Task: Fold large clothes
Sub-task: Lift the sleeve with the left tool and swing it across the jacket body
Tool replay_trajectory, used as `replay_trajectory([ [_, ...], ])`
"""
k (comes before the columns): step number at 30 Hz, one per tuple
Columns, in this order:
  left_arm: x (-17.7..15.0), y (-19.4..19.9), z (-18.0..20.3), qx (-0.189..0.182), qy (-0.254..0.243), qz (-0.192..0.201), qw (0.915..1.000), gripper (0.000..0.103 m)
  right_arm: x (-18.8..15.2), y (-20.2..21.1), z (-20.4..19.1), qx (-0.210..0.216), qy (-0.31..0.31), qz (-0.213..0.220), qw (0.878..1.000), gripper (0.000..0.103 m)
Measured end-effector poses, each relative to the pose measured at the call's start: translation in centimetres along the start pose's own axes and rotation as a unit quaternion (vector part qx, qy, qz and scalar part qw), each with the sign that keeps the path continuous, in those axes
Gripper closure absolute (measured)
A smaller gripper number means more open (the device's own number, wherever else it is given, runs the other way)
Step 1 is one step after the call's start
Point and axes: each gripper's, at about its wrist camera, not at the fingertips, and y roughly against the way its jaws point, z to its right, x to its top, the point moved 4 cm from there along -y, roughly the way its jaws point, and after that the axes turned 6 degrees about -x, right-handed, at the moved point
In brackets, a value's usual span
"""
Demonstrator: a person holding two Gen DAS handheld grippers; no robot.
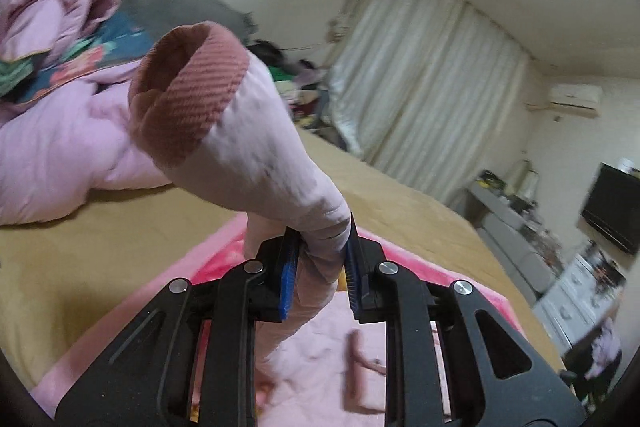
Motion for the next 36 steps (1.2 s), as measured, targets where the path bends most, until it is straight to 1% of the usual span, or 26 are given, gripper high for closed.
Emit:
replay_trajectory([
  [3,-0.3,-0.2,2.5,-0.047,-0.021,-0.002,0.9987,0.090,-0.4,0.2,1.3,-0.011,-0.011,-0.001,1.000,0.004],
  [5,-0.9,-0.6,4.4,-0.077,-0.040,-0.010,0.9962,0.090,-0.7,0.4,2.3,-0.016,-0.019,-0.002,1.000,0.004],
  [10,-2.9,-1.5,8.2,-0.119,-0.086,-0.029,0.9888,0.090,-1.0,0.8,4.2,-0.024,-0.035,-0.002,0.999,0.004],
  [15,-5.9,-2.5,11.6,-0.167,-0.127,-0.059,0.9759,0.090,-1.1,1.7,7.0,-0.042,-0.057,0.003,0.997,0.004],
  [16,-6.6,-2.8,12.3,-0.180,-0.134,-0.067,0.9721,0.090,-1.2,1.8,7.5,-0.045,-0.062,0.003,0.997,0.004],
  [23,-10.6,-3.5,15.0,-0.211,-0.181,-0.100,0.9555,0.090,-1.7,2.9,11.5,-0.068,-0.093,0.006,0.993,0.004],
  [27,-13.7,-4.2,17.0,-0.220,-0.214,-0.129,0.9430,0.090,-2.0,3.7,13.7,-0.085,-0.111,0.011,0.990,0.004],
  [30,-16.3,-5.2,17.8,-0.216,-0.251,-0.157,0.9305,0.090,-2.2,4.2,15.2,-0.090,-0.126,0.013,0.988,0.004],
  [33,-18.2,-6.0,18.2,-0.216,-0.266,-0.181,0.9220,0.089,-2.6,4.7,16.6,-0.097,-0.137,0.014,0.986,0.004],
  [36,-20.5,-6.7,18.5,-0.218,-0.281,-0.210,0.9105,0.087,-2.8,4.9,17.6,-0.103,-0.147,0.016,0.984,0.004],
])
